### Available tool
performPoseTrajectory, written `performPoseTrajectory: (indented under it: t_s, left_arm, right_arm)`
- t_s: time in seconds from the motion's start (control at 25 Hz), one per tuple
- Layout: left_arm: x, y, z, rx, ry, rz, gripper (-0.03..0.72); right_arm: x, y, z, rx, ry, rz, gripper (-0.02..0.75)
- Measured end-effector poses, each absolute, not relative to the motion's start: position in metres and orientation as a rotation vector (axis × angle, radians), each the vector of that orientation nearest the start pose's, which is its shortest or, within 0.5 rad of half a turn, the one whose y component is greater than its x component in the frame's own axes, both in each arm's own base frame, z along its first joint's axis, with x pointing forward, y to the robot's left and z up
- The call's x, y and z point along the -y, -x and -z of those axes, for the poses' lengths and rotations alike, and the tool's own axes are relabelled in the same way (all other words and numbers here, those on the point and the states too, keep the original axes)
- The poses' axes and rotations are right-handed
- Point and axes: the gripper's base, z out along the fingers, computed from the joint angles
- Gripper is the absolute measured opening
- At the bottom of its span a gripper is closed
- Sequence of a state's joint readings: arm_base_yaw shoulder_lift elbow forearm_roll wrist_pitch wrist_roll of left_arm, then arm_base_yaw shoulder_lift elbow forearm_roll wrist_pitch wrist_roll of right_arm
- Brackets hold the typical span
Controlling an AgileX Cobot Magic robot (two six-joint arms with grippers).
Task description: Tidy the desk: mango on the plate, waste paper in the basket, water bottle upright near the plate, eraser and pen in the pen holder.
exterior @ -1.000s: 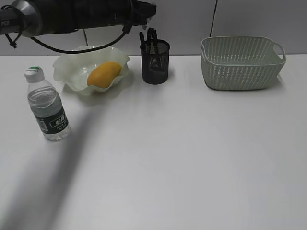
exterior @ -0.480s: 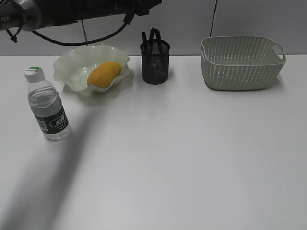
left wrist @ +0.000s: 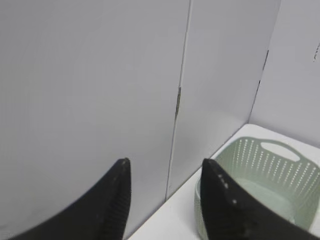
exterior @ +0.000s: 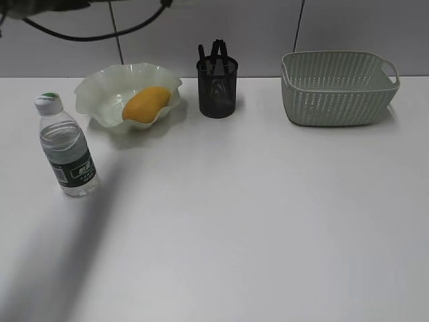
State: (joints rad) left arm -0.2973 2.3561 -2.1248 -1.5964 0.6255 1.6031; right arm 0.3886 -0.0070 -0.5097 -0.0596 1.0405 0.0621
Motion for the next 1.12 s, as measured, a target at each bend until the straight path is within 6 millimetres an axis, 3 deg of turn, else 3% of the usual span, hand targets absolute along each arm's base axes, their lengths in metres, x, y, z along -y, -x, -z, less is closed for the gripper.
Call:
performPoseTrajectory:
  t_s: [0.24,0.44,0.72,0.88,1.12]
  left_arm:
    - [0.185,-0.484,-0.329,-1.776,-0.811,0.604,0.305]
    - [0.156,-0.457,-0.361,-1.980,-0.856,0.437,0.300]
    - [0.124,-0.397,-0.424,-2.117,-0.725,0.265,0.276]
    - [0.106,-0.354,-0.430,-2.174,-0.675,0.202,0.267]
    - [0.070,-0.258,-0.423,-2.160,-0.515,0.093,0.267]
  right_arm:
    - [0.007,0.004,-0.282,-1.986,0.325,-0.217,0.280]
    - [0.007,0.004,-0.282,-1.986,0.325,-0.217,0.279]
    - [0.007,0.004,-0.282,-1.986,0.325,-0.217,0.279]
    - [0.007,0.004,-0.282,-1.986,0.325,-0.217,0.279]
    - [0.007,0.004,-0.282,-1.986,0.325,-0.217,0.279]
